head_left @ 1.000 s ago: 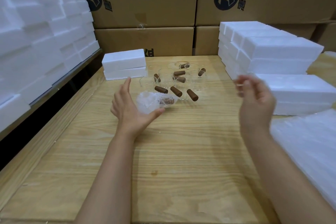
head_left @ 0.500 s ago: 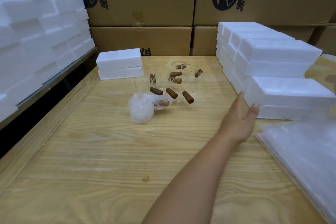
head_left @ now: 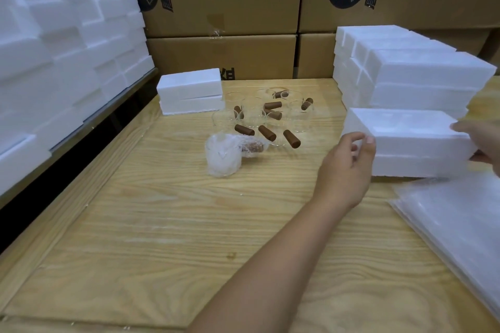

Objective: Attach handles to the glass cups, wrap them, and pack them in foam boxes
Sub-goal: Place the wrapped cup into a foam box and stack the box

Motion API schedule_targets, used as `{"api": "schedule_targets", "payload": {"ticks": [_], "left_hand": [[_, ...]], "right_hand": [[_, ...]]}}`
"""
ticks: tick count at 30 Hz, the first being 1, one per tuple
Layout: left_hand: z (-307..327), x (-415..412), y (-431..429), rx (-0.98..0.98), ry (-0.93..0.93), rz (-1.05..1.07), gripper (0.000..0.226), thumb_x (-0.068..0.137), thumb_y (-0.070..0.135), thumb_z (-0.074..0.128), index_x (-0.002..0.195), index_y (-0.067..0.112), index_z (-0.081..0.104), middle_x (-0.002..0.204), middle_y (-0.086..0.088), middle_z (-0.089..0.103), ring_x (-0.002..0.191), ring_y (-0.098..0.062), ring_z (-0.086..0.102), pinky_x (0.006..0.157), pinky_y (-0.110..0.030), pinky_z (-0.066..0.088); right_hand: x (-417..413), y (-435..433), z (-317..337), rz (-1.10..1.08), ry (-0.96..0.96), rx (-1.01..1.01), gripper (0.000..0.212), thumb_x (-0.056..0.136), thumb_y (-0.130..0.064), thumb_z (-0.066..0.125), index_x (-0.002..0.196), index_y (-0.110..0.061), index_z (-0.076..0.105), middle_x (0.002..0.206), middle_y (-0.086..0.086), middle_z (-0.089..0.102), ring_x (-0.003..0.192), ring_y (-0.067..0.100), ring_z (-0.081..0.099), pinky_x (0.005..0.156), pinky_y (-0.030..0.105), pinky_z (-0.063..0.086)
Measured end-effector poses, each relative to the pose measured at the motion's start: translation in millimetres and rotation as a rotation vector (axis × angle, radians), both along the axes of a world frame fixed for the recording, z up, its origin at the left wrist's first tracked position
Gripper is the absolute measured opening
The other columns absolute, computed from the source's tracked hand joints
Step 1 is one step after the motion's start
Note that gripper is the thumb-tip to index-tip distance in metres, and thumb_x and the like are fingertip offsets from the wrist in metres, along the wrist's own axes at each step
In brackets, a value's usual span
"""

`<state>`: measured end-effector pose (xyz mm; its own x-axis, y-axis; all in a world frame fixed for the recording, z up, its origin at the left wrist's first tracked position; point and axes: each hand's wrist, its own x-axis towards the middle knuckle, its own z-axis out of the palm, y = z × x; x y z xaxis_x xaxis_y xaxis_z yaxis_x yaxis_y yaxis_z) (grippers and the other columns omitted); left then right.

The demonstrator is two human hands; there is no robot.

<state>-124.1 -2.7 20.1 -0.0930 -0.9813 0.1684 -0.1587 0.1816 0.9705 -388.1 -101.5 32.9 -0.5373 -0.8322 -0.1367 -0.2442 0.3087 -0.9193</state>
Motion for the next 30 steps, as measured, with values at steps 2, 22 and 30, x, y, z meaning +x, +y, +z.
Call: {"api": "schedule_targets", "payload": {"ticks": [2,22,30], "left_hand": [[-1.2,15.0,2.3,-0.012,-0.001,0.071,0.035,0.100,0.046,0.041,0.124,0.024,0.053,0.110,0.001,0.061,0.084,-0.012,0.054,0.076,-0.029,0.044],[-3.0,108.7,12.5,-0.323,0.110,0.351,0.038,0.086,0.045,0.052,0.055,0.023,0.045,0.060,0.003,0.045,0.060,-0.014,0.042,0.057,-0.036,0.038],[-20.0,166.4,15.5,-0.259,0.107,0.248,0.042,0.073,0.004,0.059,0.047,0.017,0.029,0.045,0.009,0.023,0.045,-0.006,0.021,0.047,-0.020,0.022]], "right_hand": [[40.3,18.5,14.9,0.041,0.049,-0.027,0.021,0.078,-0.029,0.067,0.090,-0.013,0.060,0.092,0.007,0.058,0.068,0.022,0.056,0.071,0.039,0.050],[144.1,101.5,34.2,0.178,-0.053,-0.310,0.038,0.068,-0.051,0.060,0.070,-0.013,0.059,0.077,0.005,0.056,0.079,0.025,0.051,0.069,0.036,0.033],[165.8,117.0,9.5,0.633,-0.080,-0.034,0.041,0.087,-0.020,0.058,0.047,-0.022,0.051,0.047,-0.006,0.044,0.039,0.010,0.042,0.037,0.016,0.027]]}}
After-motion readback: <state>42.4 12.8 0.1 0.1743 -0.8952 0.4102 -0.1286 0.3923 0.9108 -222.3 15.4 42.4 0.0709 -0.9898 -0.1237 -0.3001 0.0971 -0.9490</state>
